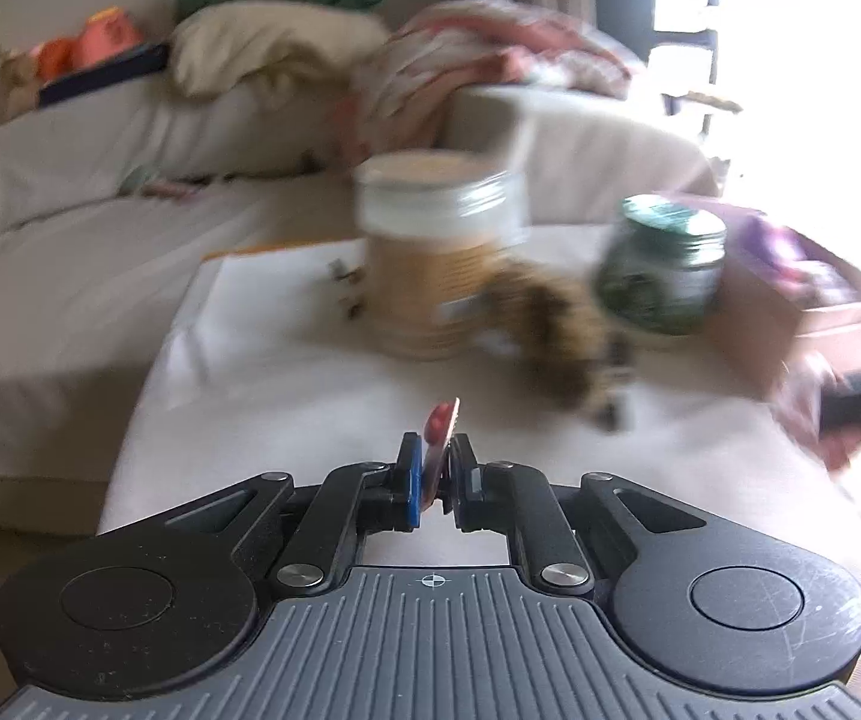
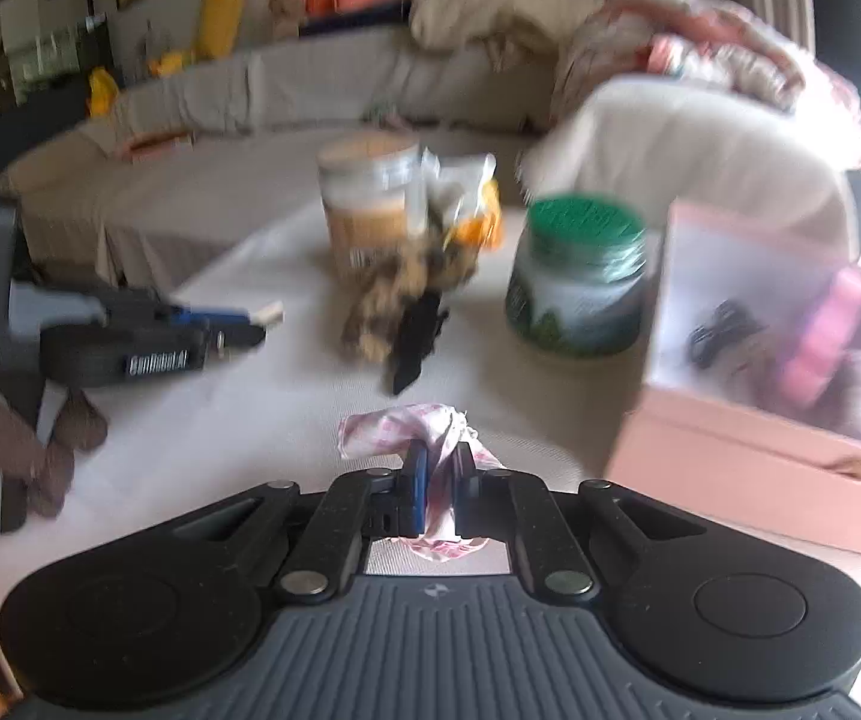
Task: Organize soft objects
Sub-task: 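Carry the pink cloth and hair clip into the pink box and open both tools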
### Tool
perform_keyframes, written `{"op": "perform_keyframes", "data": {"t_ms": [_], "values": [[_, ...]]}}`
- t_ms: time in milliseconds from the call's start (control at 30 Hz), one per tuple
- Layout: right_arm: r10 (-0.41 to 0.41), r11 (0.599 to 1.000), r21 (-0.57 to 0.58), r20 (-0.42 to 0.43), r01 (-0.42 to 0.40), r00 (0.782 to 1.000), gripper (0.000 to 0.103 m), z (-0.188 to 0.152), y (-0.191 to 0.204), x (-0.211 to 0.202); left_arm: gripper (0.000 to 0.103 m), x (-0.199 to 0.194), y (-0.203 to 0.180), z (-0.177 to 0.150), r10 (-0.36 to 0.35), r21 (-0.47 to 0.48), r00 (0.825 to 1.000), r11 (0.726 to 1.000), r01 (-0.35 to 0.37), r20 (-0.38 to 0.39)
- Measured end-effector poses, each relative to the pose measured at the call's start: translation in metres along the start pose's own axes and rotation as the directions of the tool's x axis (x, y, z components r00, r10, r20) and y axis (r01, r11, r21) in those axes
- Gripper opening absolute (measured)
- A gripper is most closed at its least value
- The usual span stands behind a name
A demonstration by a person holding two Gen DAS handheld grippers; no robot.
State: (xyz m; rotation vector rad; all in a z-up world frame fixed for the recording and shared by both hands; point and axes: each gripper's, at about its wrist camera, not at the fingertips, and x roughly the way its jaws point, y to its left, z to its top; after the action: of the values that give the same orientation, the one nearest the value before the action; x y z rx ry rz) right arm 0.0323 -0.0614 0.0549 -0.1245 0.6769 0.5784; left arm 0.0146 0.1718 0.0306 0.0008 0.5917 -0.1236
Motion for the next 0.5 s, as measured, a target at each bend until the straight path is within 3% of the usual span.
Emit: {"op": "perform_keyframes", "data": {"t_ms": [133, 267, 367, 433, 500], "values": [[-0.025, 1.000, 0.014, 0.080, 0.024, 0.996, 0.008, -0.014, -0.013, -0.057, 0.012, -0.046, -0.037, 0.003, -0.143, 0.026, 0.988, 0.990, 0.142, 0.054], [-0.091, 0.996, 0.026, 0.133, 0.088, 0.987, 0.008, -0.042, -0.028, -0.107, 0.012, -0.074, -0.080, 0.023, -0.276, 0.065, 0.952, 0.961, 0.269, 0.132], [-0.161, 0.987, 0.045, 0.161, 0.156, 0.974, 0.008, -0.061, -0.041, -0.133, 0.012, -0.071, -0.115, 0.058, -0.349, 0.106, 0.922, 0.936, 0.335, 0.169], [-0.181, 0.982, 0.086, 0.173, 0.168, 0.968, 0.008, -0.067, -0.054, -0.143, 0.013, -0.062, -0.140, 0.086, -0.365, 0.148, 0.909, 0.928, 0.341, 0.201], [-0.201, 0.975, 0.129, 0.184, 0.179, 0.962, 0.008, -0.068, -0.066, -0.148, 0.013, -0.042, -0.157, 0.115, -0.417, 0.132, 0.888, 0.908, 0.398, 0.193]]}}
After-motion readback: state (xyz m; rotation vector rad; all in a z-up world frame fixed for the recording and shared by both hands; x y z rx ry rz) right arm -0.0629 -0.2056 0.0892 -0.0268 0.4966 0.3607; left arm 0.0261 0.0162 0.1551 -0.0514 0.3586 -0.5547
